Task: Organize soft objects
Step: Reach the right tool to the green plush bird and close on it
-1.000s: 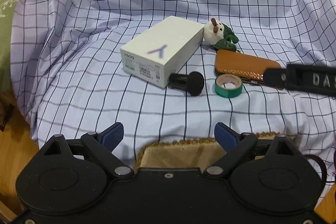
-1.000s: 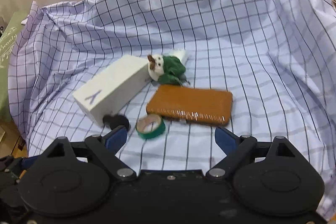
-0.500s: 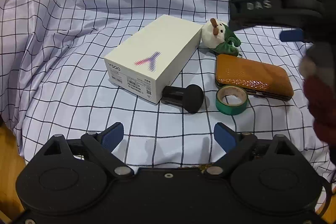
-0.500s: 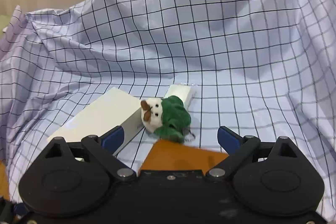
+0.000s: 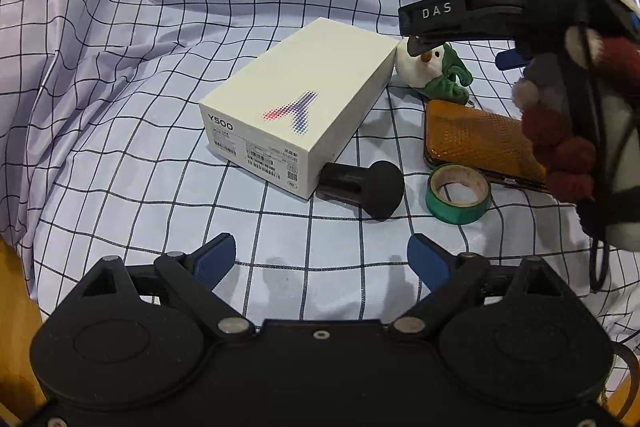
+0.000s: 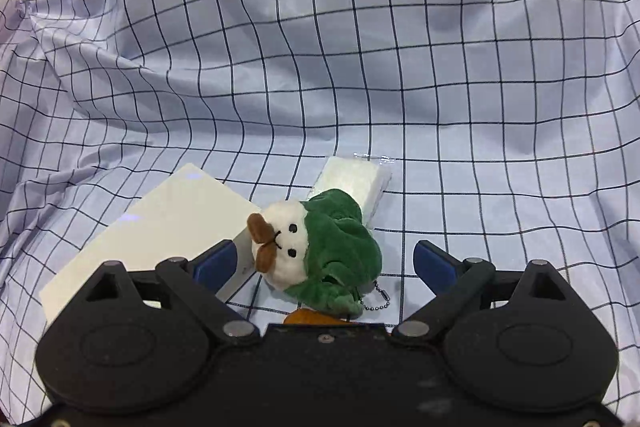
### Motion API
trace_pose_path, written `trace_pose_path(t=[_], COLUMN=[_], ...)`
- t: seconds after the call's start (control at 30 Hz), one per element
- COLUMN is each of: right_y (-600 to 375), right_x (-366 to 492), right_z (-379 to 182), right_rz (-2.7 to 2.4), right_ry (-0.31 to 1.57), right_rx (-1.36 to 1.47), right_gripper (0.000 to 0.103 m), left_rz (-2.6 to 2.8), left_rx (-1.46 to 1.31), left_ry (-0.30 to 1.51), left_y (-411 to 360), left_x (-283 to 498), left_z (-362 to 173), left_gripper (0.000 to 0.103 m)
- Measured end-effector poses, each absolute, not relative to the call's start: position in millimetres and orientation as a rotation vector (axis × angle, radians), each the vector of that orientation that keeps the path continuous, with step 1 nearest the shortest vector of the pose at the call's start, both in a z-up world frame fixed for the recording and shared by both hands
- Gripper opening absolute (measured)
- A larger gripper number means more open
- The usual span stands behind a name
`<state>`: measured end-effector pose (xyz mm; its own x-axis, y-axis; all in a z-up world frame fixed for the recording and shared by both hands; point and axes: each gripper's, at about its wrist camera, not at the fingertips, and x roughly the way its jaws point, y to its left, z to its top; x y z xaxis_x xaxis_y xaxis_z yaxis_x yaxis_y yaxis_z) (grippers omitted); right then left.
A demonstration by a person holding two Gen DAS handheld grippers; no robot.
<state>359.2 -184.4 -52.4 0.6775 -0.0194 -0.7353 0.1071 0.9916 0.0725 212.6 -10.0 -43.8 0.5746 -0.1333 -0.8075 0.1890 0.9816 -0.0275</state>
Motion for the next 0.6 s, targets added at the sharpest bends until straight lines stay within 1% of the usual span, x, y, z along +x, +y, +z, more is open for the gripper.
trace_pose_path(t=[0.13,0.17,0.33,0.37,0.43,0.6], right_y=[-184.2,-184.5,-189.0,-190.1,-192.0,-190.9], right_x=[367.9,370.0,381.3,382.4,383.8,382.5], right_z=[-59.3,-61.0,-72.8,-74.6,-77.2,-75.1], right_rz=[-0.06,-0.055,-0.028,-0.023,-0.012,-0.002], right_ry=[0.84,0.845,0.901,0.909,0.917,0.91], right_rx=[0.113,0.117,0.156,0.166,0.19,0.188], right_gripper=[0.094,0.092,0.077,0.077,0.071,0.066], left_rz=[-0.185,-0.184,-0.176,-0.175,-0.171,-0.173], left_rx=[0.065,0.066,0.07,0.071,0.07,0.074], left_ry=[0.943,0.943,0.939,0.94,0.944,0.949], left_y=[-9.0,-8.6,-7.0,-6.5,-6.1,-7.9], left_x=[211.7,211.5,209.9,210.1,210.2,209.9], left_z=[-44.4,-44.3,-42.9,-43.0,-43.5,-44.6], left_gripper=[0.09,0.09,0.09,0.09,0.09,0.09])
